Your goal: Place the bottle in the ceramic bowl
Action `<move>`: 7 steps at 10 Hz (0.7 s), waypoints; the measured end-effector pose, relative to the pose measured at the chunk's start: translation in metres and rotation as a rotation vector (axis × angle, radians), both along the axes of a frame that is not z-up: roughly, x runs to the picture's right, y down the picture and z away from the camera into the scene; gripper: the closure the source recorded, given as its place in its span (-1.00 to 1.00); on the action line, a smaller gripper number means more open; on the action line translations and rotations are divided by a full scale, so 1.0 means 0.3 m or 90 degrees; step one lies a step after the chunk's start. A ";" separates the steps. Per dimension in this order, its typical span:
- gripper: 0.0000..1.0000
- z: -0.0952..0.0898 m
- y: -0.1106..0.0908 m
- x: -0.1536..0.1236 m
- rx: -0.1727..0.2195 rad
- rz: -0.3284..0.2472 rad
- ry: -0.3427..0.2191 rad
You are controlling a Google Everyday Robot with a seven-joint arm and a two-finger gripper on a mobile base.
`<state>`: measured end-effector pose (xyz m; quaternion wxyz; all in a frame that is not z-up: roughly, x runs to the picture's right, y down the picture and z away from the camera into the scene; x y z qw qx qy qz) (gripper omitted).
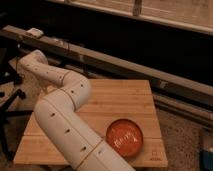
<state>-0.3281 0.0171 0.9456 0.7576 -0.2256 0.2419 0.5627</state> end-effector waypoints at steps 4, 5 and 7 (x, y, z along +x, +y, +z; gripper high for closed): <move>-0.30 -0.014 -0.021 0.099 0.009 0.040 0.020; -0.30 -0.015 -0.025 0.104 0.007 0.053 0.021; -0.30 0.002 -0.009 0.089 -0.015 0.099 0.013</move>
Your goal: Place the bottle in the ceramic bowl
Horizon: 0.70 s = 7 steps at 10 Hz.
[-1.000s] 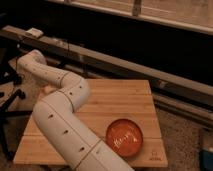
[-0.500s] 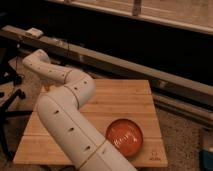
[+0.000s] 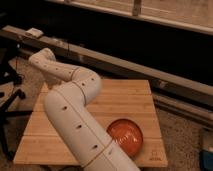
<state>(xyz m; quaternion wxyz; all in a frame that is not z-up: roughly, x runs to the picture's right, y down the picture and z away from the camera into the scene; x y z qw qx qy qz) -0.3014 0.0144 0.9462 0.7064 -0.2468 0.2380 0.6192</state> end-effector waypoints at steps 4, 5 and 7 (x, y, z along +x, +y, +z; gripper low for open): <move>-0.30 0.063 0.007 -0.004 -0.044 0.098 -0.002; -0.30 0.076 0.016 -0.007 -0.048 0.100 0.004; -0.30 0.089 0.038 -0.027 -0.052 0.088 0.013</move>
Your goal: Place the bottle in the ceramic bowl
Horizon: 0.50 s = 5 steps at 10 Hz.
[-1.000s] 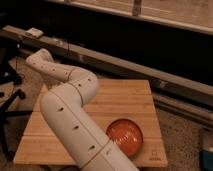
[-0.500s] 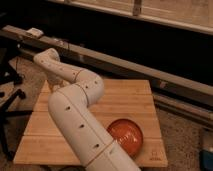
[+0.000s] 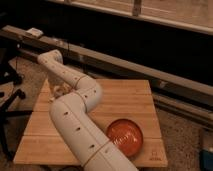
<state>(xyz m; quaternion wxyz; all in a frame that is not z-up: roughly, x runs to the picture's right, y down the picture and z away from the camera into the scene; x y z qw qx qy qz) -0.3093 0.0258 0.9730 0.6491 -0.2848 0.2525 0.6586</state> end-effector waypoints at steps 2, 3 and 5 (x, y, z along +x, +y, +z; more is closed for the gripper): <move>-0.26 0.003 0.017 -0.008 -0.003 -0.021 0.004; -0.11 0.004 0.027 -0.004 -0.005 -0.036 0.007; 0.31 -0.029 0.039 0.031 -0.007 -0.064 0.001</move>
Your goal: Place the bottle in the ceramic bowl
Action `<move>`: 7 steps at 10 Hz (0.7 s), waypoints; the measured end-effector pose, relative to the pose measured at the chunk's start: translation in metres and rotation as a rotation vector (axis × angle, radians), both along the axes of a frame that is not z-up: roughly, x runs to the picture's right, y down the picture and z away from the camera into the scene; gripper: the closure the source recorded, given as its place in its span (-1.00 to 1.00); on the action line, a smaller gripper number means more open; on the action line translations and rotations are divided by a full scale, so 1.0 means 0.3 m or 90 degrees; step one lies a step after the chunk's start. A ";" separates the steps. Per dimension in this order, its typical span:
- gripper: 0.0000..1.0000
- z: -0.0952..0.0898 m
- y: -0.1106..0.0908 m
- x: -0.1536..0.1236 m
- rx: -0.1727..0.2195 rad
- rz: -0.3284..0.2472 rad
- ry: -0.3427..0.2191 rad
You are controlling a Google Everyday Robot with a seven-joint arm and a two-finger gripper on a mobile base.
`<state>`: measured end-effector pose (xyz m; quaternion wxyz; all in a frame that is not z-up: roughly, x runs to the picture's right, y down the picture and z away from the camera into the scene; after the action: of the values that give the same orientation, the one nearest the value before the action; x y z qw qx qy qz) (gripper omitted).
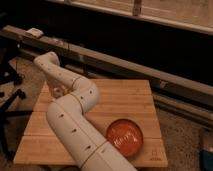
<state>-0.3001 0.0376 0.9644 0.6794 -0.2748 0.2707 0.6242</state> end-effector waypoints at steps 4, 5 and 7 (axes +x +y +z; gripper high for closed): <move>1.00 -0.182 0.051 0.108 -0.009 -0.018 -0.044; 1.00 -0.228 0.057 0.143 -0.010 -0.012 -0.049; 1.00 -0.359 0.062 0.251 -0.012 0.001 -0.053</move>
<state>-0.2250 0.0562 0.8568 0.6867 -0.3075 0.2480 0.6103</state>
